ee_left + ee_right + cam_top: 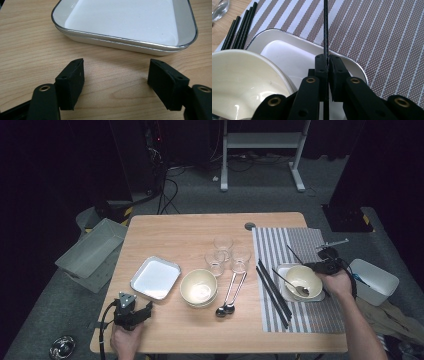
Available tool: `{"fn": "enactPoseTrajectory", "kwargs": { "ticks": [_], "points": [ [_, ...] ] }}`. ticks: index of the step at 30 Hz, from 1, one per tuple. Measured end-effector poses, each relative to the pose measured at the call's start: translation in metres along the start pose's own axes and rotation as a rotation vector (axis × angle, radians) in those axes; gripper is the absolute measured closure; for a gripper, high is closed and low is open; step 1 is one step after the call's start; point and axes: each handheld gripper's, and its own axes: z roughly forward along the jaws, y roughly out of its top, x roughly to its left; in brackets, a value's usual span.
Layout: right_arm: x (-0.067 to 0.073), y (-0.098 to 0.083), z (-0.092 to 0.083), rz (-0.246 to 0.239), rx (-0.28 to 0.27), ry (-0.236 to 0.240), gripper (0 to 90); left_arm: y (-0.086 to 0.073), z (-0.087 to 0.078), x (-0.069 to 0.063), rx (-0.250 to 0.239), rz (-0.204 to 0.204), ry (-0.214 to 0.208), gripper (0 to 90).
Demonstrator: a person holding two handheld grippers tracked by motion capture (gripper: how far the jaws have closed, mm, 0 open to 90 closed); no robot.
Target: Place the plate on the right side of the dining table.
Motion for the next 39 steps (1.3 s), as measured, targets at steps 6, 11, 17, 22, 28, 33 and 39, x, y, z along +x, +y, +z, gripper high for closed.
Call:
{"fn": "enactPoseTrajectory", "kwargs": {
  "ticks": [6,11,17,22,28,33,39],
  "points": [
    [-0.0016,0.0002,0.0005,0.009,0.008,0.012,85.4,0.0000,0.0000,0.0000,0.000,0.000,0.000,29.8],
    [-0.0023,0.0004,0.0007,0.015,0.014,0.022,85.7,0.0000,0.0000,0.0000,0.000,0.000,0.000,29.8],
    [-0.0041,0.0001,0.0004,0.015,0.019,0.033,85.6,0.0000,0.0000,0.0000,0.000,0.000,0.000,29.8],
    [-0.0052,-0.0012,-0.0006,0.019,0.022,0.038,85.4,0.0000,0.0000,0.0001,0.000,0.000,0.000,29.8],
    [-0.0056,-0.0018,-0.0006,0.023,0.018,0.038,85.0,0.0000,0.0000,0.0001,0.000,0.000,0.000,29.8],
    [-0.0062,-0.0019,-0.0005,0.023,0.014,0.037,83.5,0.0000,0.0000,0.0002,0.001,0.001,0.000,29.8],
    [-0.0063,-0.0031,-0.0009,0.027,-0.003,0.031,80.9,0.0000,-0.0001,0.0002,0.001,0.001,0.001,29.8]
  ]
}}
